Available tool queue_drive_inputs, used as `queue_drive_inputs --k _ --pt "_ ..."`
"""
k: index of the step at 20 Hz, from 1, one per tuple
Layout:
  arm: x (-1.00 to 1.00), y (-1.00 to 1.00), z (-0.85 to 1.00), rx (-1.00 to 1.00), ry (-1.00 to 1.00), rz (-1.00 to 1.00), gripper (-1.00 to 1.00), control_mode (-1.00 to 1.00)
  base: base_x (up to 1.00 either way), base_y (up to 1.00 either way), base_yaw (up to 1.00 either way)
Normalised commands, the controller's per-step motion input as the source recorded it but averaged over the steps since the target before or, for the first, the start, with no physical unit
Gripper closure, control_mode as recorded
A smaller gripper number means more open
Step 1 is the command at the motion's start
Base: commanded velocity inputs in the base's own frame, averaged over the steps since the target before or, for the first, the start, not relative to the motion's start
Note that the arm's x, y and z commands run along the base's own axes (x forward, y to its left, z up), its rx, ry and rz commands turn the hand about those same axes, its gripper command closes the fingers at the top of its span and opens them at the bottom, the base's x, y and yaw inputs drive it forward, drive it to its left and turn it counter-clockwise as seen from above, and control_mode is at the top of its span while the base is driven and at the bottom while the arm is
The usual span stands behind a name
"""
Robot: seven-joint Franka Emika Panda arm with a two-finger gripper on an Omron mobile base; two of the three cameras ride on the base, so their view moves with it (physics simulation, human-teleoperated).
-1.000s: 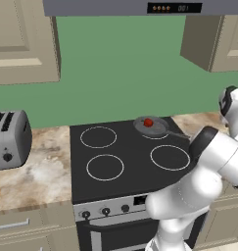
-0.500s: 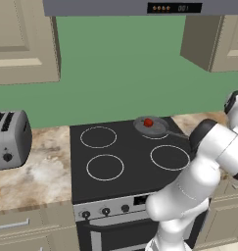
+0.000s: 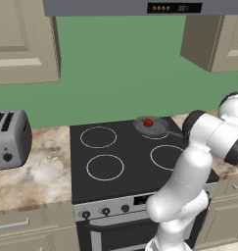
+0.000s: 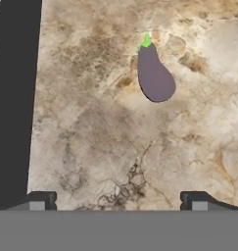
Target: Put the eggplant and bell pepper in the pan. Then turn on the rear right burner and set the heat to medium.
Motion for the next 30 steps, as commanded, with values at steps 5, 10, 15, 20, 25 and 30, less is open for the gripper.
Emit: queue_drive_inputs --k 5,10,15,20,25,30 --pt "0.18 -0.12 -0.21 0.0 0.07 0.18 -1.0 -1.0 0.0 0.0 0.0" --pt "0.11 -0.15 -0.21 0.0 0.0 0.15 -1.0 -1.0 0.0 0.0 0.0" --pt "0.07 -0.15 -0.13 0.0 0.0 0.11 -1.0 -1.0 0.0 0.0 0.0" --pt "0.17 -0.05 -0.11 0.0 0.0 0.08 -1.0 -1.0 0.0 0.0 0.0" --pt "0.23 0.0 -0.13 0.0 0.0 0.05 -1.0 -1.0 0.0 0.0 0.0" --pt "0.26 0.0 -0.15 -0.01 0.0 0.02 -1.0 -1.0 0.0 0.0 0.0"
